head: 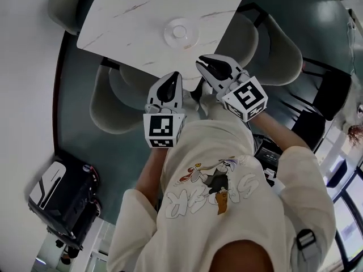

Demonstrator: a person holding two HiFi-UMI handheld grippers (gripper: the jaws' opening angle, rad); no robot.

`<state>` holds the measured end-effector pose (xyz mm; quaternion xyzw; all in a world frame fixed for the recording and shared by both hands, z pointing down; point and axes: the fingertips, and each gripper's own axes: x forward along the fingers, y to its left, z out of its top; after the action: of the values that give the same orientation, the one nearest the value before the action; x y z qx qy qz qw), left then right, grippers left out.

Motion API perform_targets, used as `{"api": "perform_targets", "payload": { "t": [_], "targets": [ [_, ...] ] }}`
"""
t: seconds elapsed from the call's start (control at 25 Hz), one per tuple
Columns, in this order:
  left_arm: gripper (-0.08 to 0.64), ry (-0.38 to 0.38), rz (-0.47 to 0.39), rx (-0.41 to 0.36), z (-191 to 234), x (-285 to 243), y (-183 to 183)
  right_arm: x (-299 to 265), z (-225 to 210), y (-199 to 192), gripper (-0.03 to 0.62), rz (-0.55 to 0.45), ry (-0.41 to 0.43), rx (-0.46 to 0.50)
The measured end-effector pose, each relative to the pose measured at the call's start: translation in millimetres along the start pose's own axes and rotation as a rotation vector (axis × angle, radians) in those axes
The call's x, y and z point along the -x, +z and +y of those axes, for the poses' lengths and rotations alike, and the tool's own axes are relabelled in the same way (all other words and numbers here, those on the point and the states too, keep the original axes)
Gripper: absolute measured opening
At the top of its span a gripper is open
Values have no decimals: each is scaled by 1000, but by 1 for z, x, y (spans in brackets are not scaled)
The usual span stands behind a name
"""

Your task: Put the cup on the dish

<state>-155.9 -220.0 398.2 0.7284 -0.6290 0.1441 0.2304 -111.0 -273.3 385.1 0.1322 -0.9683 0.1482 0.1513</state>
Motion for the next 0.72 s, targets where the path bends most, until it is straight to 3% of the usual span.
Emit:
{"api": "perform_targets", "payload": {
  "t": [0.28, 0.72],
  "targets": [
    [3, 30, -71, 32, 0, 8, 26, 11, 3, 19, 52, -20, 0, -9],
    [3, -1, -50, 35, -7, 8, 11, 5, 0, 12, 52, 41, 7, -69]
  ]
}}
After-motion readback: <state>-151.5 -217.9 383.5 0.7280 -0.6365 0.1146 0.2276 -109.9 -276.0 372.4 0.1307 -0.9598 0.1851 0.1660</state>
